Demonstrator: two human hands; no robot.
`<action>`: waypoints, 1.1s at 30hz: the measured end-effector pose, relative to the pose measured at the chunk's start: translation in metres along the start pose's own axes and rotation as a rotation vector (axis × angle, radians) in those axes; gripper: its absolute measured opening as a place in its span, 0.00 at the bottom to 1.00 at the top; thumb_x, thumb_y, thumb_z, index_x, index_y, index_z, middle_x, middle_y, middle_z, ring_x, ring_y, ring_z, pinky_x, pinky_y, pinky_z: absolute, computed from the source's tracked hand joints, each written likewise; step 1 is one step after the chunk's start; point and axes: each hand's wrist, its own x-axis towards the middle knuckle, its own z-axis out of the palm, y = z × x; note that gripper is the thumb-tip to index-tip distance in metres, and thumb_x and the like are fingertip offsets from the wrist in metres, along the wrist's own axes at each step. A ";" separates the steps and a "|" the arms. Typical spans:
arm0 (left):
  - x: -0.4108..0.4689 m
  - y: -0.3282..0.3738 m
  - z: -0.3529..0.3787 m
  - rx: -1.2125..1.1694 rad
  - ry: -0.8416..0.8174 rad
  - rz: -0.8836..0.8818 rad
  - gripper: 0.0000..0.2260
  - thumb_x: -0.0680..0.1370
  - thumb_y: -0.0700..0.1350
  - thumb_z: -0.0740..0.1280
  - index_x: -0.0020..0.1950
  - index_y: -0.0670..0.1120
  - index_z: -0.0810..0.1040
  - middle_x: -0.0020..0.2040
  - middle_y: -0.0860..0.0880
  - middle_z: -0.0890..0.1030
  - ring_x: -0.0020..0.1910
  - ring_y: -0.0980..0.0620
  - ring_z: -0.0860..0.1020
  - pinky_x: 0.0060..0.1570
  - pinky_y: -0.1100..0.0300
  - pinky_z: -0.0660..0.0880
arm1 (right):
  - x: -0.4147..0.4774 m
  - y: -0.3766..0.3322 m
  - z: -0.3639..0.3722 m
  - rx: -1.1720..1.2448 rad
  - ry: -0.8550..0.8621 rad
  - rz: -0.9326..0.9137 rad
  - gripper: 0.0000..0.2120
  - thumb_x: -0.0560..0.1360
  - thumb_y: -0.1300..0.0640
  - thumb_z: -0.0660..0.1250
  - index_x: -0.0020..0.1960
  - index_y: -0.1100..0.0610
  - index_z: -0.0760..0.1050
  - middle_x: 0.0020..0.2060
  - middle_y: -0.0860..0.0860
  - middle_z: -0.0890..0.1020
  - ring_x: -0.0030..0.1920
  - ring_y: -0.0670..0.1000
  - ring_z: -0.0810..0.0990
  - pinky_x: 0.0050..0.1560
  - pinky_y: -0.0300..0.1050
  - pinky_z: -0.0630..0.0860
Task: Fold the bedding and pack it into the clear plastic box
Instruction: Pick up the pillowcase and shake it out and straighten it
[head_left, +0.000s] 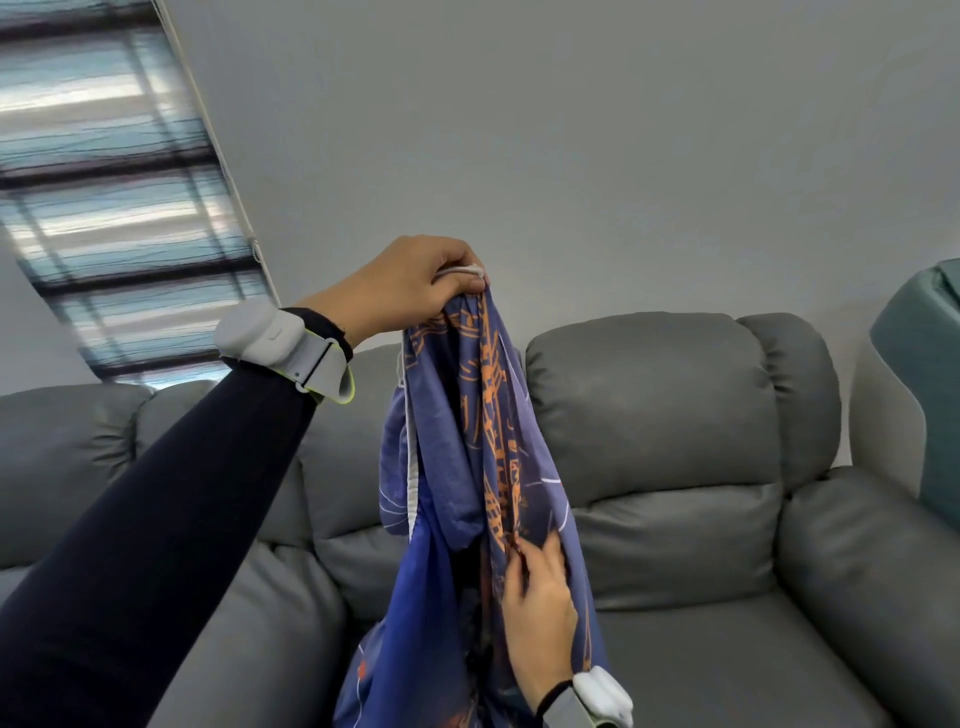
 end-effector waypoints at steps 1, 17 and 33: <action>-0.001 0.000 -0.001 0.002 0.004 -0.006 0.07 0.78 0.44 0.65 0.53 0.45 0.81 0.52 0.50 0.83 0.53 0.52 0.79 0.50 0.64 0.70 | 0.002 0.002 0.001 -0.003 0.029 -0.030 0.07 0.75 0.54 0.65 0.52 0.53 0.78 0.65 0.55 0.74 0.63 0.57 0.72 0.52 0.52 0.77; -0.024 -0.042 -0.009 0.186 0.495 -0.143 0.08 0.79 0.41 0.63 0.51 0.38 0.78 0.49 0.38 0.82 0.50 0.38 0.79 0.49 0.53 0.70 | 0.165 -0.010 -0.088 -0.328 0.410 0.087 0.10 0.75 0.51 0.61 0.49 0.56 0.73 0.75 0.66 0.55 0.74 0.71 0.51 0.65 0.79 0.47; -0.080 -0.107 0.007 0.282 0.282 -0.347 0.04 0.77 0.38 0.63 0.51 0.41 0.75 0.45 0.37 0.81 0.47 0.36 0.79 0.46 0.49 0.73 | 0.248 -0.076 -0.124 -0.259 0.331 -0.214 0.10 0.77 0.55 0.61 0.50 0.55 0.80 0.48 0.54 0.84 0.53 0.58 0.79 0.72 0.58 0.56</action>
